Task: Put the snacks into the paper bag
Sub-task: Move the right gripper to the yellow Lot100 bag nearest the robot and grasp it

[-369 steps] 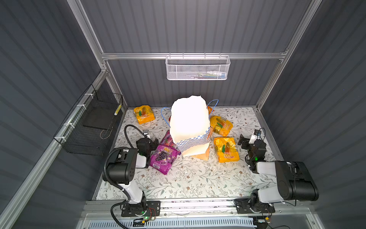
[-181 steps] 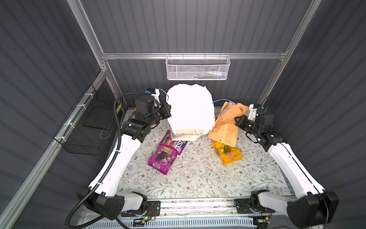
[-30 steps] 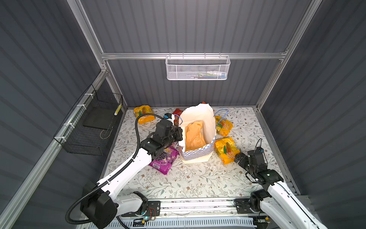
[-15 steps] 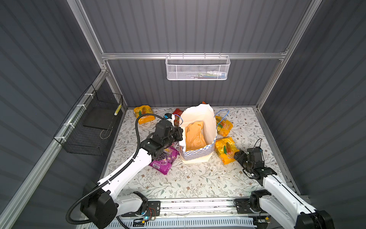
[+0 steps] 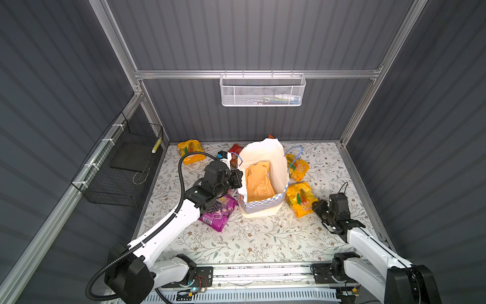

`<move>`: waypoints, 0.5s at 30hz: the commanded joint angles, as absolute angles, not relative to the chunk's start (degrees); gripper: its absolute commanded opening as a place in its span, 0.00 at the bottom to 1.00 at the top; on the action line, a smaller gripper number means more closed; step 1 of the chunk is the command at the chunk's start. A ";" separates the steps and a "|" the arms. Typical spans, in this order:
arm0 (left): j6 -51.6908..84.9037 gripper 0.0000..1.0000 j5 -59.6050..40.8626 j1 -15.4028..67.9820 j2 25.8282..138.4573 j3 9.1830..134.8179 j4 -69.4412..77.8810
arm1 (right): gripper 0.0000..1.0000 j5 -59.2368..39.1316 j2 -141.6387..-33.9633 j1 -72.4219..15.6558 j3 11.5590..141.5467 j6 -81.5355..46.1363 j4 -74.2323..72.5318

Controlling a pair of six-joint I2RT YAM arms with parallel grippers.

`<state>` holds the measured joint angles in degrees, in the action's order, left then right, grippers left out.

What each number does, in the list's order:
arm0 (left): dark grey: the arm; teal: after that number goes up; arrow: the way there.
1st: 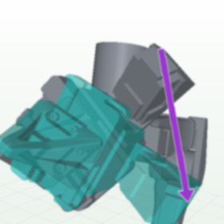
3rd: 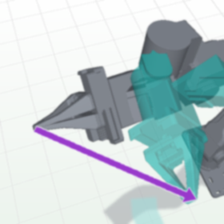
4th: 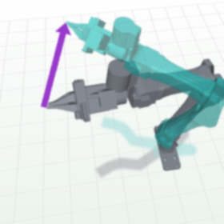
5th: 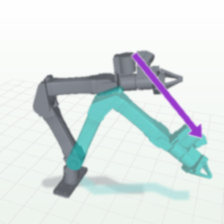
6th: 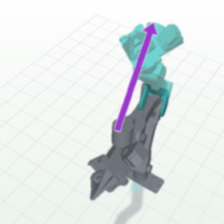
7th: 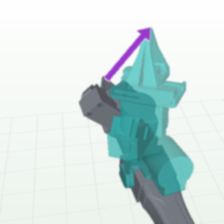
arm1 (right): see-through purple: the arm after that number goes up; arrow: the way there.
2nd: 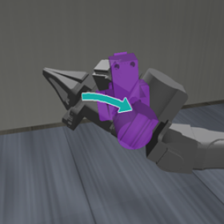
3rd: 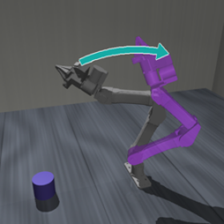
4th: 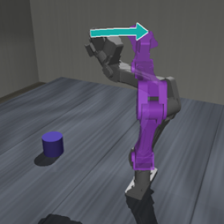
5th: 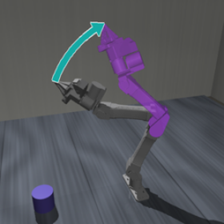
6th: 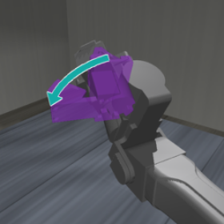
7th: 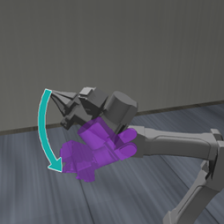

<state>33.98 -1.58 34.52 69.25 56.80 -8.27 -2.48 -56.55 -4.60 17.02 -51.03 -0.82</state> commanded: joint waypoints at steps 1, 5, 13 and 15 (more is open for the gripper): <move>32.46 0.00 -2.56 34.72 67.90 55.91 -7.73 | 0.38 -3.74 -57.83 -3.51 16.17 -50.41 -3.39; 32.50 0.00 -2.29 34.72 68.40 55.93 -7.60 | 0.29 -6.31 -58.30 -3.25 16.17 -49.59 -4.42; 32.60 0.00 -2.85 34.72 68.03 55.58 -7.10 | 0.00 -8.70 -51.77 -3.16 16.37 -48.78 -1.86; 32.55 0.00 -3.29 34.72 67.59 55.32 -6.56 | 0.00 -9.54 -47.55 -3.16 17.48 -48.97 1.39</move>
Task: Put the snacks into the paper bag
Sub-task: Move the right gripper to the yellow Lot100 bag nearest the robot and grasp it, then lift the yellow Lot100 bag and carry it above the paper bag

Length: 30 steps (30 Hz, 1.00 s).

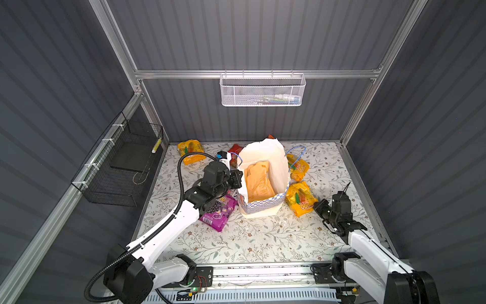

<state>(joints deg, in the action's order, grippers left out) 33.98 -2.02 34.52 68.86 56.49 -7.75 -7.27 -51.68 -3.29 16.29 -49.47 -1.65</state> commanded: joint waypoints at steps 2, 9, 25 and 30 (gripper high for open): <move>32.49 0.00 -3.31 34.72 67.37 54.90 -5.86 | 0.00 -9.58 -42.73 -3.16 19.17 -48.97 5.55; 32.52 0.00 -4.04 34.77 67.43 54.88 -5.65 | 0.00 -9.06 -27.05 -3.25 30.50 -48.39 20.94; 33.57 0.00 -7.32 34.80 64.90 54.03 -3.63 | 0.00 -18.25 -36.08 -4.19 67.00 -46.37 25.95; 34.01 0.00 -8.33 34.80 65.99 54.54 -3.94 | 0.00 -18.34 -43.68 -10.29 77.54 -46.39 23.22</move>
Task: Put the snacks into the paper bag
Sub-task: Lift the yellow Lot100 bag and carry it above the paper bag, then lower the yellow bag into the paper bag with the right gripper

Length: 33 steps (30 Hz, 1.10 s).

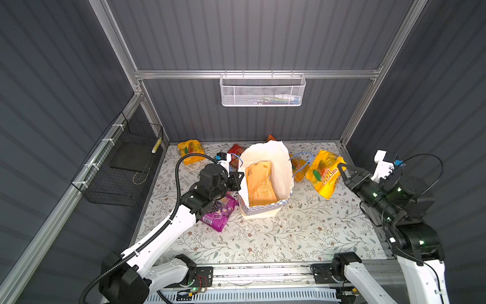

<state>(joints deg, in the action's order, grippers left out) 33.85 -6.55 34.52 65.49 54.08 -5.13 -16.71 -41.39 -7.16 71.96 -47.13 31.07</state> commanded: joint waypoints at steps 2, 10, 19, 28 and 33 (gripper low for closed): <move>34.10 0.00 -8.50 34.80 66.14 54.56 -3.86 | 0.00 -14.93 -47.29 -15.83 82.27 -44.22 23.68; 33.84 0.00 -8.30 34.80 67.45 54.74 -4.12 | 0.00 -6.90 -61.15 -33.27 97.78 -36.84 24.26; 33.44 0.00 -7.74 34.80 67.72 54.84 -4.47 | 0.00 -3.79 -71.66 -41.95 100.88 -33.62 23.45; 33.25 0.00 -6.85 34.76 66.57 54.48 -4.56 | 0.00 0.12 -70.58 -42.27 84.71 -35.77 19.42; 33.30 0.00 -6.87 34.80 66.61 54.49 -4.44 | 0.00 -0.21 -71.67 -42.45 80.51 -34.64 20.97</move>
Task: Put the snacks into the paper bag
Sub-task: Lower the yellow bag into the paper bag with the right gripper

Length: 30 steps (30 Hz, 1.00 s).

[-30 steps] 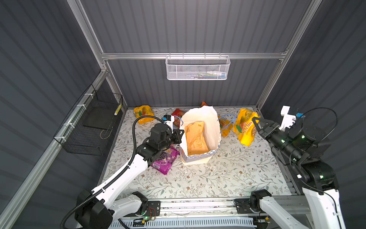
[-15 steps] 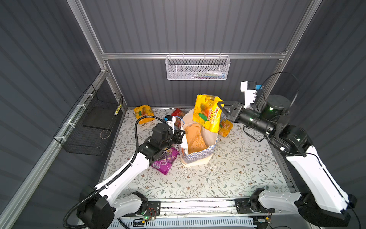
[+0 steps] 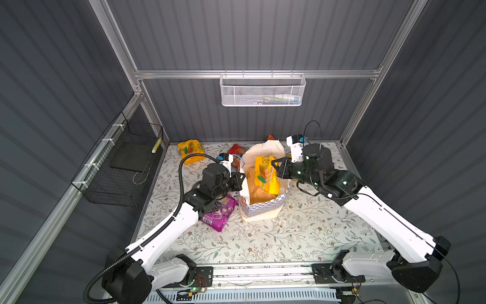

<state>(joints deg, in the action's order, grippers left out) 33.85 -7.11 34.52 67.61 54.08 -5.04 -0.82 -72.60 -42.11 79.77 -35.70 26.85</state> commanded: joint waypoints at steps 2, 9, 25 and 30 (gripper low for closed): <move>33.27 0.00 -6.94 34.80 66.61 54.49 -4.35 | 0.00 -2.45 -73.10 -42.45 80.70 -33.49 21.85; 33.27 0.00 -7.34 34.79 66.68 54.41 -4.00 | 0.00 -8.58 -79.93 -42.45 85.13 -31.09 26.63; 32.72 0.00 -6.79 34.80 66.02 54.26 -4.30 | 0.00 -17.35 -88.94 -42.28 90.12 -25.32 32.96; 32.69 0.00 -5.68 34.80 66.00 54.32 -4.88 | 0.00 -17.44 -87.18 -41.93 87.74 -22.78 36.17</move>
<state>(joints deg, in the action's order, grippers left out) 33.82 -6.68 34.54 67.33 54.08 -4.91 -15.40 -89.97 -42.15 88.47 -25.12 36.71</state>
